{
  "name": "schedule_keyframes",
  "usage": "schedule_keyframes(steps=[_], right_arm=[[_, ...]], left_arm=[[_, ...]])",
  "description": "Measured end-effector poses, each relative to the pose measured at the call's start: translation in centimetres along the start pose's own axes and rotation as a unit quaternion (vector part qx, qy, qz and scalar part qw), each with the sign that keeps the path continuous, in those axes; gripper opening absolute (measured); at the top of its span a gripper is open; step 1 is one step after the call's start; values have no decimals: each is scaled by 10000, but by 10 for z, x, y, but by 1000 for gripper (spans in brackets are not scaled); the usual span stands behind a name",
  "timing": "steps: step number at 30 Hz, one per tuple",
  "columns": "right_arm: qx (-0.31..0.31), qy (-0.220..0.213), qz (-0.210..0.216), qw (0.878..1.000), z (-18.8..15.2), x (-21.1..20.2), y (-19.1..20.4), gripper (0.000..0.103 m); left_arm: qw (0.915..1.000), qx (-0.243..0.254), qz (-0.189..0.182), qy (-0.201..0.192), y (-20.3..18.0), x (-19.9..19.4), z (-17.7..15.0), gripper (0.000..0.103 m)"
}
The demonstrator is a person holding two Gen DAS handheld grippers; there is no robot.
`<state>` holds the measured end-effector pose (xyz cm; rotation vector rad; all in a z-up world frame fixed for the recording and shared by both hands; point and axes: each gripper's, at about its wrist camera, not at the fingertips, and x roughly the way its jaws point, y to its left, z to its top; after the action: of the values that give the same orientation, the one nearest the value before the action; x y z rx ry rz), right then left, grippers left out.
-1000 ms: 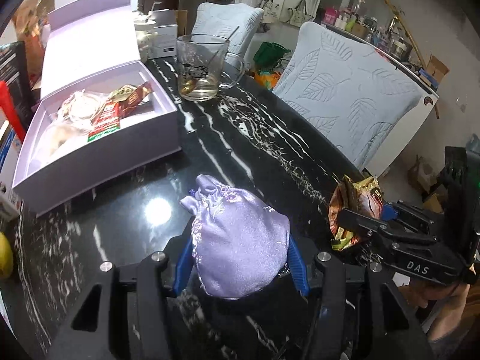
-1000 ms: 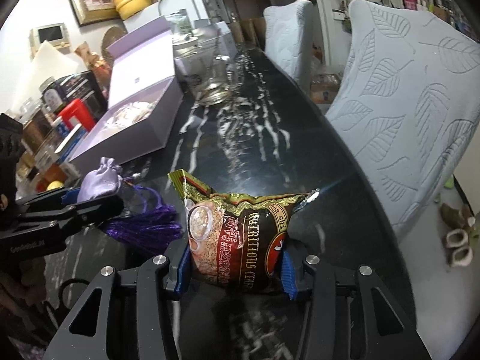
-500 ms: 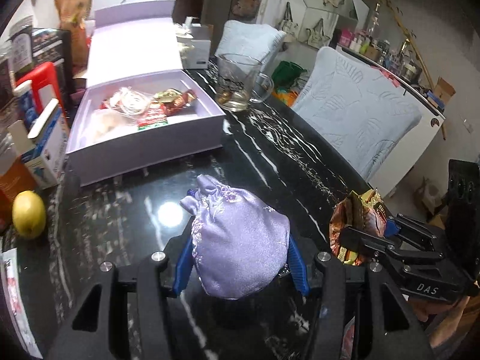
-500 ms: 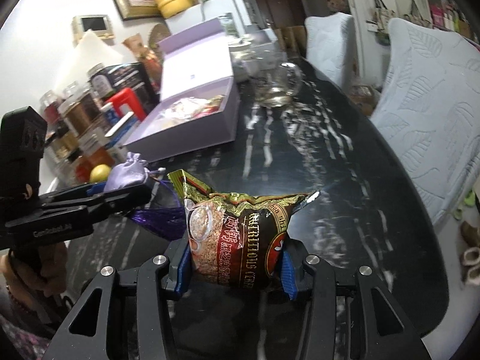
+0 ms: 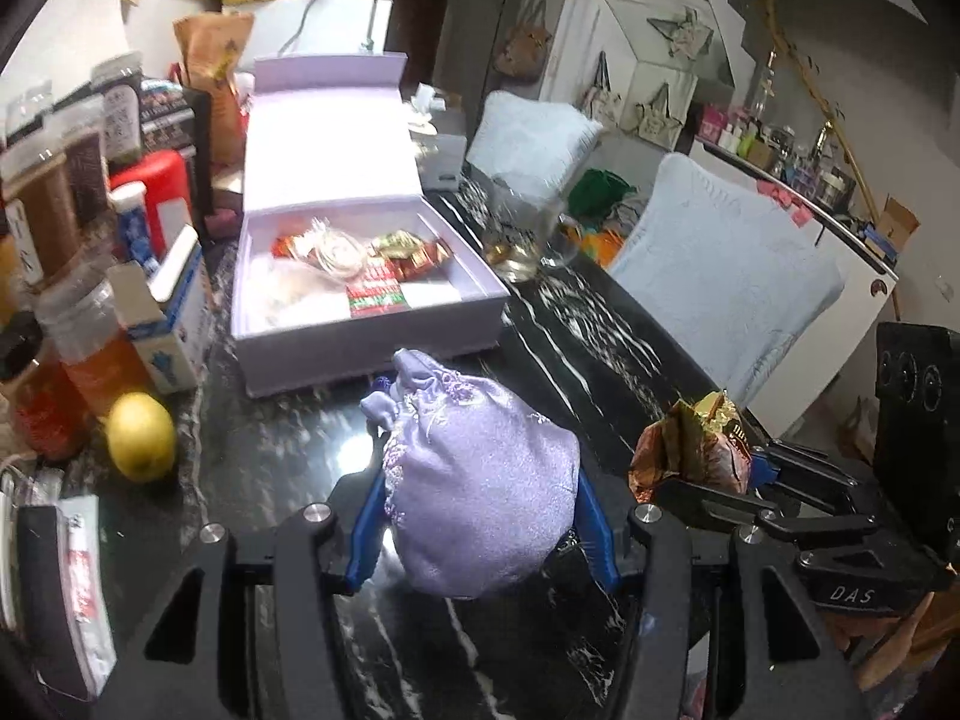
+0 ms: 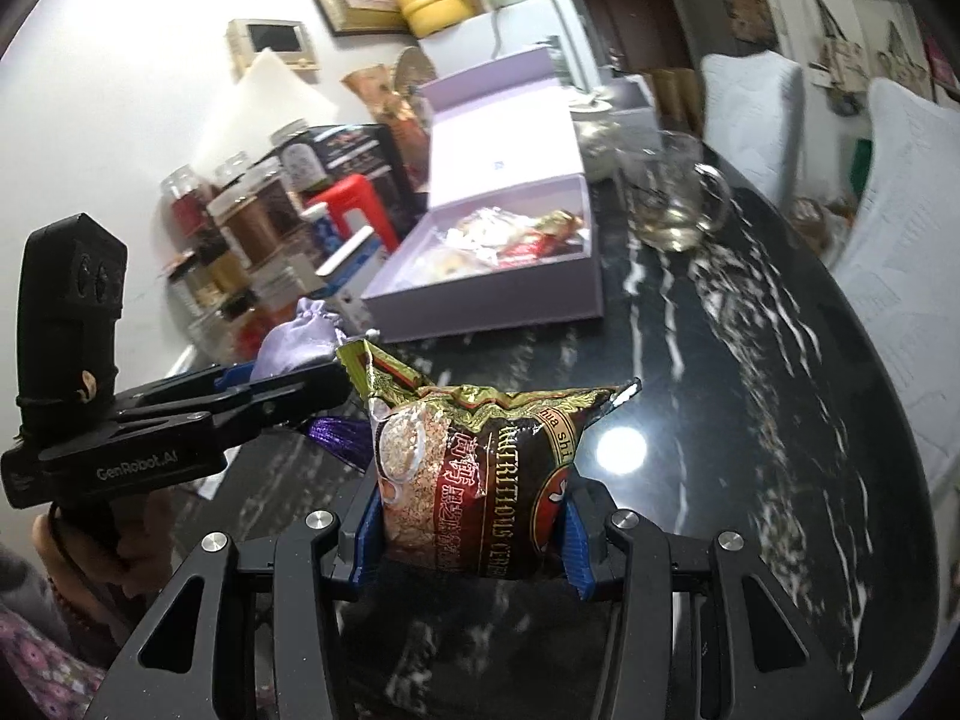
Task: Organize soft objects
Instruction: 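Lift and carry the pouch and cereal bag with both tools over the box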
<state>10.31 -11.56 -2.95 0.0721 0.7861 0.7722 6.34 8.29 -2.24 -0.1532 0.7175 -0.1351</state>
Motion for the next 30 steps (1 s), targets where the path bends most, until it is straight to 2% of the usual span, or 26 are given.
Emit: schedule_keyframes(steps=[14, 20, 30], right_arm=[[-647, -358, 215, 9970, 68, 13, 20, 47], [-713, -549, 341, 9954, 103, 16, 19, 47], [-837, -731, 289, 9934, 157, 32, 8, 47]], left_arm=[[9976, 122, 72, -681, 13, -6, 56, 53], [9943, 224, 132, -1032, 18, -6, 87, 53], [9890, 204, 243, -1447, 33, 9, 135, 53]])
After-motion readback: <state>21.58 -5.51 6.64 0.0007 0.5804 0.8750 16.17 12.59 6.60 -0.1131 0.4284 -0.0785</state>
